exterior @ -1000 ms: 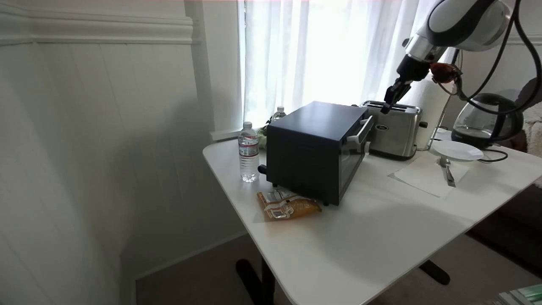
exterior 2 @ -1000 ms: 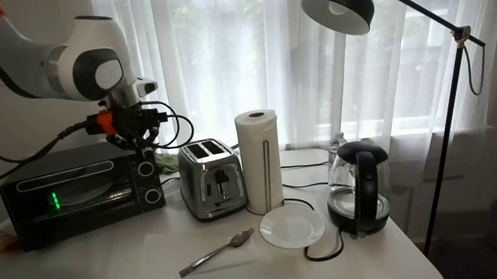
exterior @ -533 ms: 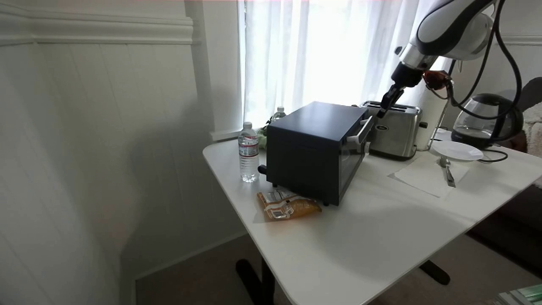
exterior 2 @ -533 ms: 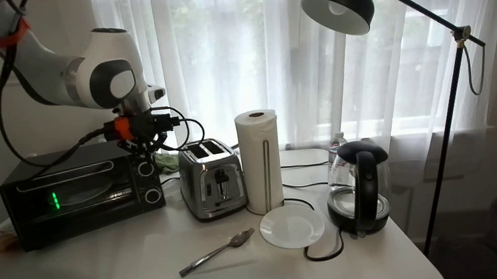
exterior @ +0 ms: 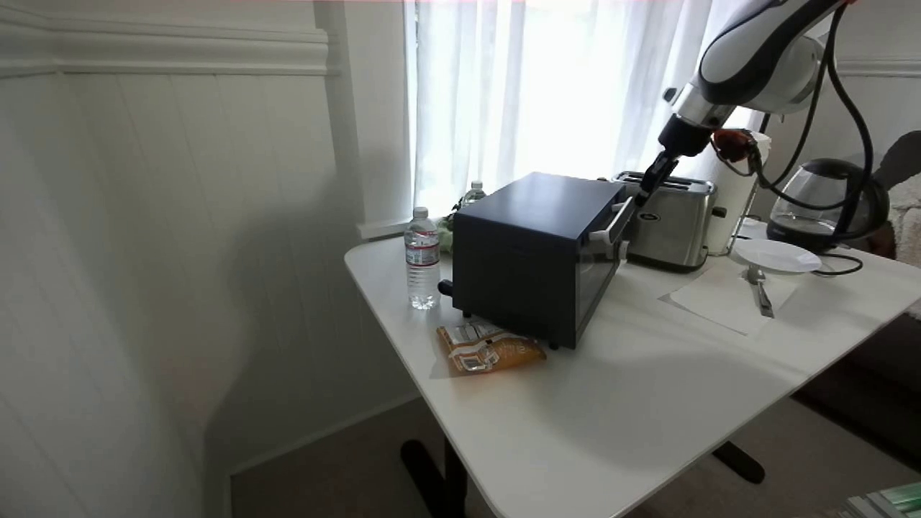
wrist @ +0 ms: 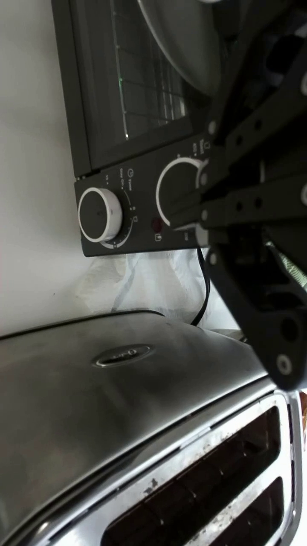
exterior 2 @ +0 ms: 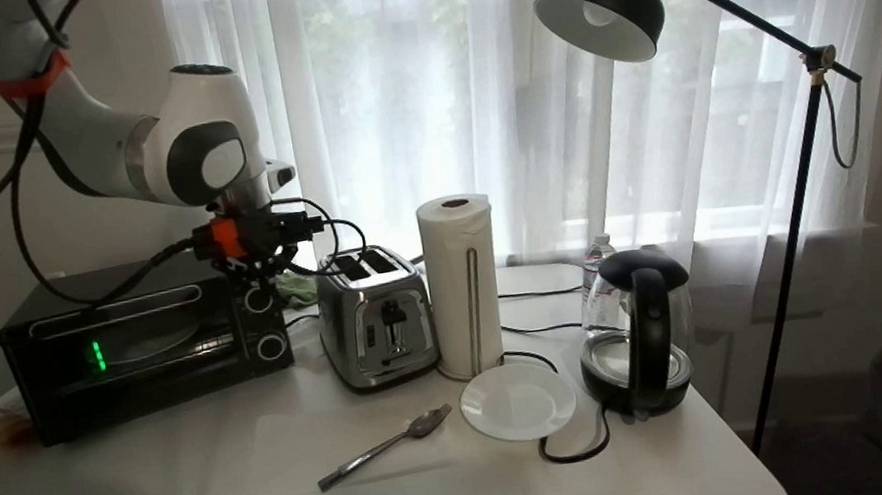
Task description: Turn the top knob on the toaster oven to the right
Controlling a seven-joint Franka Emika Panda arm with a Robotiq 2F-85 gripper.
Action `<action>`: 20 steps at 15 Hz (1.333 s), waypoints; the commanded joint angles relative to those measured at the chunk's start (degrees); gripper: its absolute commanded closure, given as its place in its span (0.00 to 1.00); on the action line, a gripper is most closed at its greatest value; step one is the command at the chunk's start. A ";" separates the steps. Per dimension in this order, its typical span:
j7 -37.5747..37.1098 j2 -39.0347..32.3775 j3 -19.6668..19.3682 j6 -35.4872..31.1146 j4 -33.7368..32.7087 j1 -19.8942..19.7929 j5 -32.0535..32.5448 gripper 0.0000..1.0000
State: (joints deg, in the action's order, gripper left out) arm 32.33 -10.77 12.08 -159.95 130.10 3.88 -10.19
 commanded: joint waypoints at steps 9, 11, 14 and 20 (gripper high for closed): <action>1.36 -1.30 1.45 -3.16 -0.73 -1.99 0.03 1.00; 1.09 -1.69 1.44 -3.86 -0.58 -2.00 0.32 1.00; 1.03 -2.34 1.75 -4.40 -0.49 -2.24 0.11 1.00; 2.07 -2.63 4.43 -4.72 -0.62 -3.90 -1.95 1.00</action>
State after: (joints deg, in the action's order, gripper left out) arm 32.98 -12.92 13.78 -163.91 130.09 1.54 -10.12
